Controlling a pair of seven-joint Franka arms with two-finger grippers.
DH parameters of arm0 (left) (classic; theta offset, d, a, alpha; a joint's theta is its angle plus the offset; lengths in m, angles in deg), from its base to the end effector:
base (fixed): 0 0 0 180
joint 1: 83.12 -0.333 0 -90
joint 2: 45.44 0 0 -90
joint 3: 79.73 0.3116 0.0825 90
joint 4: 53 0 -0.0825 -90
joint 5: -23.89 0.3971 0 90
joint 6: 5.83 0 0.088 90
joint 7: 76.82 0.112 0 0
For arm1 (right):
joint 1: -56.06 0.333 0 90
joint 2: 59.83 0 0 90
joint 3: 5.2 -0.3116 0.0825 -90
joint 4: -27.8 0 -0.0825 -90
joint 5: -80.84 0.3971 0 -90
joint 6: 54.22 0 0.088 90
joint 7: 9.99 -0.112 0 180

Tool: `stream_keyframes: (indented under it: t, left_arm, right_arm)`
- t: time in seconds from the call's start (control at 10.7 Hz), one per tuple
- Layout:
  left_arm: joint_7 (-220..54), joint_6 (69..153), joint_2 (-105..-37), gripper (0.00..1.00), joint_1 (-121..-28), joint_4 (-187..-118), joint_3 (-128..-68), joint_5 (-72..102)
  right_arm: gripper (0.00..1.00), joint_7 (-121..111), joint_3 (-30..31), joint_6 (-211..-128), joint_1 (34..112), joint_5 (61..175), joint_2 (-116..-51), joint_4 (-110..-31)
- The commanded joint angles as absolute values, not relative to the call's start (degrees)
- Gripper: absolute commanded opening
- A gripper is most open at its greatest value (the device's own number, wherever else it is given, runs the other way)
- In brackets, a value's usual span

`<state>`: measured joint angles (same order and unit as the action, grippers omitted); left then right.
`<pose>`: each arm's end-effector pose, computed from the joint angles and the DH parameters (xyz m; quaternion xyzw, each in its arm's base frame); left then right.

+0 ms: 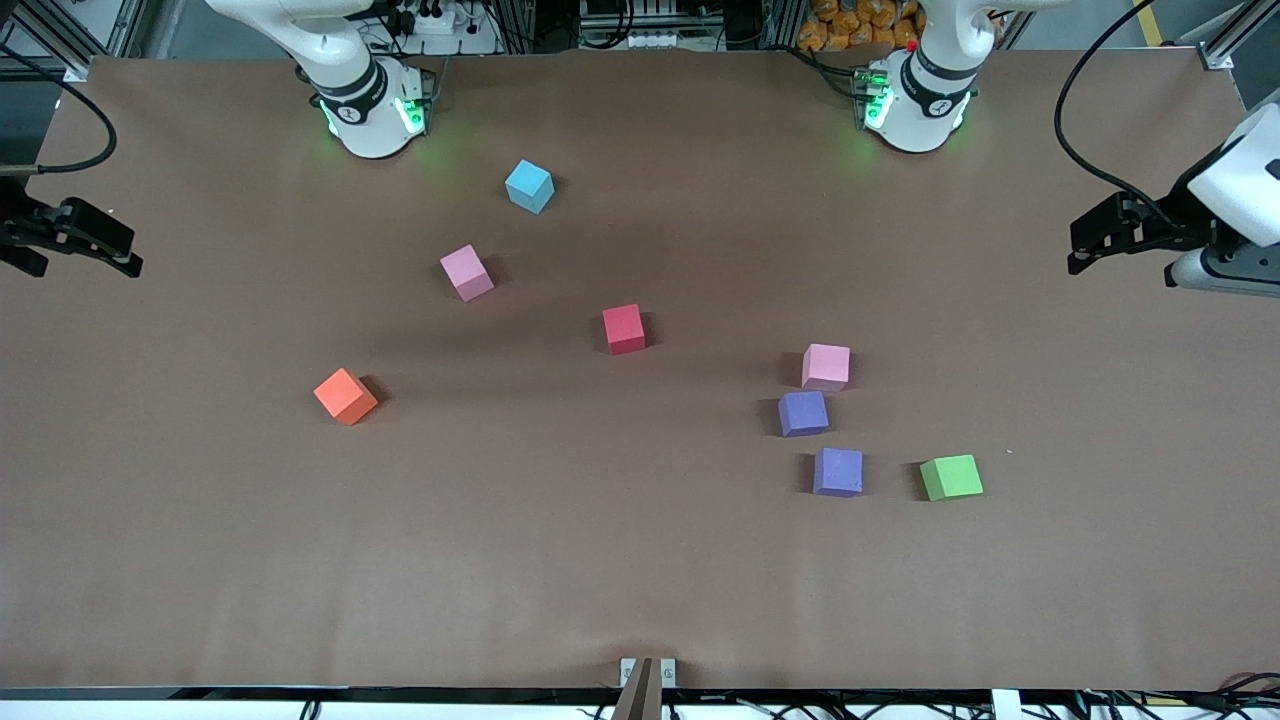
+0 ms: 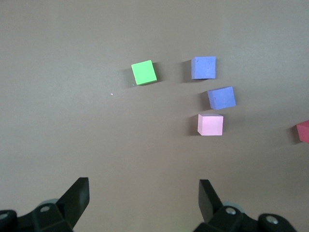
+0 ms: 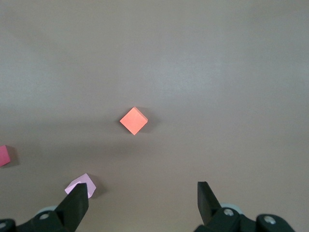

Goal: Arrange blocks into number 1
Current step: 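Reach the right gripper toward the orange cube while the left gripper reaches the red cube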

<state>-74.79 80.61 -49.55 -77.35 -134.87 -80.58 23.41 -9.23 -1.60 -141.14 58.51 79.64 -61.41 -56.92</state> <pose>0.5799 -0.0679 0.6367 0.9971 -0.0757 0.0038 0.0049 0.5710 -0.0134 0.6392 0.9999 -0.0040 0.0052 0.0114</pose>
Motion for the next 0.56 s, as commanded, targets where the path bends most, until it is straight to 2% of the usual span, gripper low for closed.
stream_keyframes:
  t: [0.0, 0.28, 0.47]
  left_arm:
    - [-73.8, 79.2, -49.0, 1.00, -77.1, -134.4, -80.3, 24.0]
    - [-74.7, 79.9, -50.3, 1.00, -75.6, -136.5, -81.0, 22.5]
    - [-77.5, 85.4, -51.5, 1.00, -75.0, -142.7, -84.4, 22.5]
  right_arm:
    - [1.00, -8.7, -2.3, -140.8, 57.6, 79.4, -60.8, -57.3]
    - [1.00, -9.2, -2.3, -140.9, 57.6, 79.6, -61.5, -58.2]
    - [1.00, -9.3, -2.3, -142.2, 57.4, 80.2, -63.3, -59.4]
